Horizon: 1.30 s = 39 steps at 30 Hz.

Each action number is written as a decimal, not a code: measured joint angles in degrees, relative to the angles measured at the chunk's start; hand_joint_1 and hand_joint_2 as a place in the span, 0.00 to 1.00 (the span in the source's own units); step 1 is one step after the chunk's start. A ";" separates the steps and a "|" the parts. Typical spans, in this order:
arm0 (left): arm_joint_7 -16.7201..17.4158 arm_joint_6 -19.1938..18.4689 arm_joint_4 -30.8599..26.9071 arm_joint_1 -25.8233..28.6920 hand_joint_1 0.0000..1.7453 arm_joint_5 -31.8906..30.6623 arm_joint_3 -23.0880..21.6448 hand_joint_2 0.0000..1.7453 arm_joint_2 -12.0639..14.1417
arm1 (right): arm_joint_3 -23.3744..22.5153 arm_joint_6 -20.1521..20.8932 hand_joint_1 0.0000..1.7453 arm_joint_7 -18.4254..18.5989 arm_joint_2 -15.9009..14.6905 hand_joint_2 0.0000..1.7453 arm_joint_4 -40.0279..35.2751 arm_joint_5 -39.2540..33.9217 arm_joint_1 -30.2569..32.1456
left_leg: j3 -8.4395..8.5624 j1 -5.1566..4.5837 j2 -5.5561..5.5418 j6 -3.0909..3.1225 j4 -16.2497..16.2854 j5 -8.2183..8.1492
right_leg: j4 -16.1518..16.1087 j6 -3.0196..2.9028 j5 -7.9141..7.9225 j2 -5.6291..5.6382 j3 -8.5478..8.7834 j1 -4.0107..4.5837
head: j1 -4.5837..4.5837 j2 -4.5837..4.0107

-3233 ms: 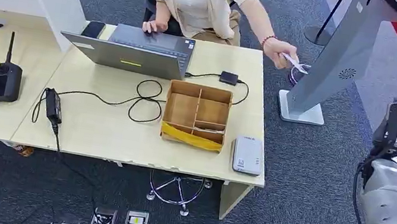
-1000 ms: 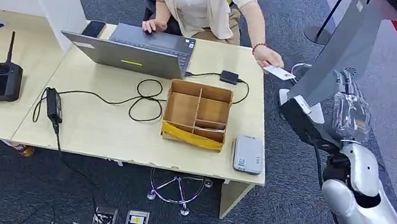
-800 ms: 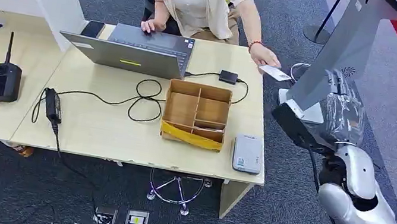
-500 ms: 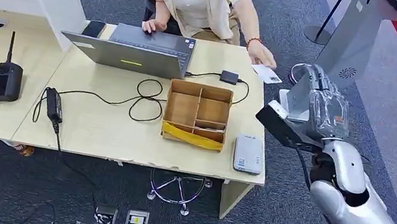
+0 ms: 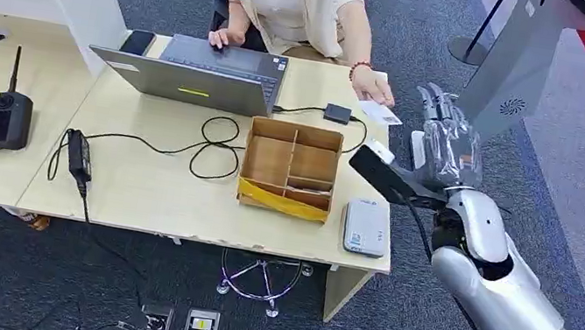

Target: Pass the card to the sensor for recognition and then transmit it.

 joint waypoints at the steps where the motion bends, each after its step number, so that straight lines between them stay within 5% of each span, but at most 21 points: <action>1: 0.00 0.00 0.00 -0.06 0.00 -0.04 0.20 0.00 -0.09 | 0.28 -0.02 0.00 -0.15 0.26 1.00 0.57 -0.11 -0.21 | 0.00 0.00 0.00 0.00 0.00 0.00 | 0.00 0.00 0.00 -0.01 0.00 0.00 | 0.02 0.00; 22: 0.02 -1.86 0.00 -1.03 0.00 -5.05 2.14 0.00 -0.87 | 5.30 -2.75 0.00 -4.55 5.61 1.00 11.02 -1.57 -5.79 | 0.00 0.00 0.00 0.00 0.00 0.00 | 0.01 0.00 0.00 0.00 -0.01 0.00 | 0.02 0.00; 39: 0.02 -2.75 0.02 -1.21 0.00 -7.93 3.91 0.00 -0.98 | 7.74 -4.72 0.00 -4.48 8.09 1.00 15.87 -1.35 -7.18 | 0.01 0.00 0.00 0.00 0.01 0.00 | 0.01 0.00 0.00 0.01 -0.01 0.00 | 0.02 0.00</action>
